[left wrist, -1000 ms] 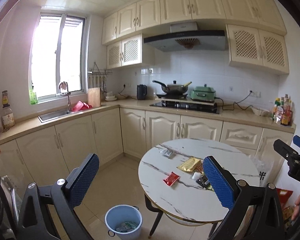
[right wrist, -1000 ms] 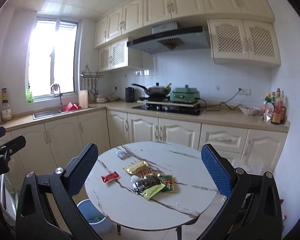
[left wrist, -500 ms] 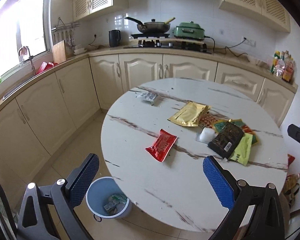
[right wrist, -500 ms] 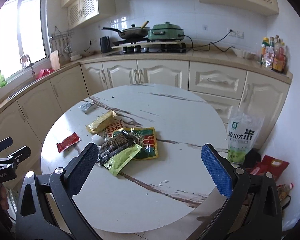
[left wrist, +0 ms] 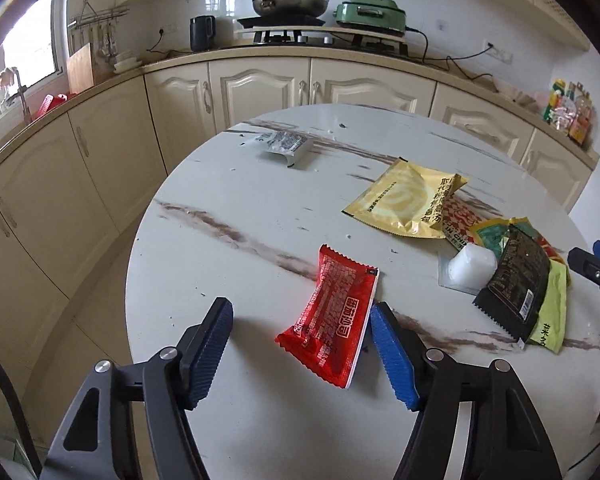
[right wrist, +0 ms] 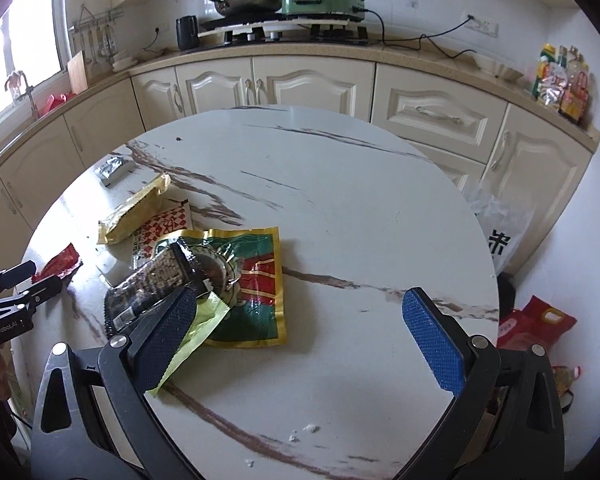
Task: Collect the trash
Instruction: 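Lower the left gripper onto the red snack packet and close it, then grasp the black packet with the right gripper while the left holds the red packet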
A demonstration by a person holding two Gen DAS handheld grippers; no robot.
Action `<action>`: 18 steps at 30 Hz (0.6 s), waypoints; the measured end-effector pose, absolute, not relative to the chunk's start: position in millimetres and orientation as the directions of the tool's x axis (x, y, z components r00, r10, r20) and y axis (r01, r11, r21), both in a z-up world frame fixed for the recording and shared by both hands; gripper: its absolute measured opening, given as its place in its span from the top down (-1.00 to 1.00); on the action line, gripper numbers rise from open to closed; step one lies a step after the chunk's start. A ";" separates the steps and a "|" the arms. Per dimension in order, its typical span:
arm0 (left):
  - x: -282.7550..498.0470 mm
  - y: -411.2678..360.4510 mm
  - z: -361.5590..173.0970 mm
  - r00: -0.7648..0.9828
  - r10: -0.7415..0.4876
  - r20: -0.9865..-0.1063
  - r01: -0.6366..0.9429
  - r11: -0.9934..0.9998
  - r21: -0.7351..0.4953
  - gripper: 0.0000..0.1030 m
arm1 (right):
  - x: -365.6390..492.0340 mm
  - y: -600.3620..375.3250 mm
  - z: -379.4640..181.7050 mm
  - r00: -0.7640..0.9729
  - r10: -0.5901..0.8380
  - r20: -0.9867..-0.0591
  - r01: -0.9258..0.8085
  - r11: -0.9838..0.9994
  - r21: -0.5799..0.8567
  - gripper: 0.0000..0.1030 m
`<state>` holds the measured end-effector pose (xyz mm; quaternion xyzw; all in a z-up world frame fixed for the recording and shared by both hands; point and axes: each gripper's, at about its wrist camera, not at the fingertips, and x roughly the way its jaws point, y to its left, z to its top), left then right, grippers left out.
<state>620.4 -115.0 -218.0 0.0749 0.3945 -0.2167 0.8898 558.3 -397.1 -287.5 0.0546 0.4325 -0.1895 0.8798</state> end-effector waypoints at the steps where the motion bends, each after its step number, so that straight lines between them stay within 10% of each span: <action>1: 621.6 -115.2 -218.5 0.596 -0.330 -0.732 0.451 0.892 -0.035 -0.07 | 560.9 -398.7 -290.2 0.545 -0.294 -0.785 0.380 0.921 -0.081 -1.00; 7: 619.2 -107.1 -215.5 0.601 -0.380 -0.703 0.466 0.881 -0.078 0.74 | 565.5 -397.0 -293.8 0.537 -0.276 -0.797 0.357 0.930 -0.082 -1.00; 18: 571.1 -87.6 -196.3 0.616 -0.424 -0.664 0.470 0.874 -0.122 0.78 | 583.8 -321.1 -290.2 0.593 -0.157 -0.789 0.255 0.967 -0.002 -1.00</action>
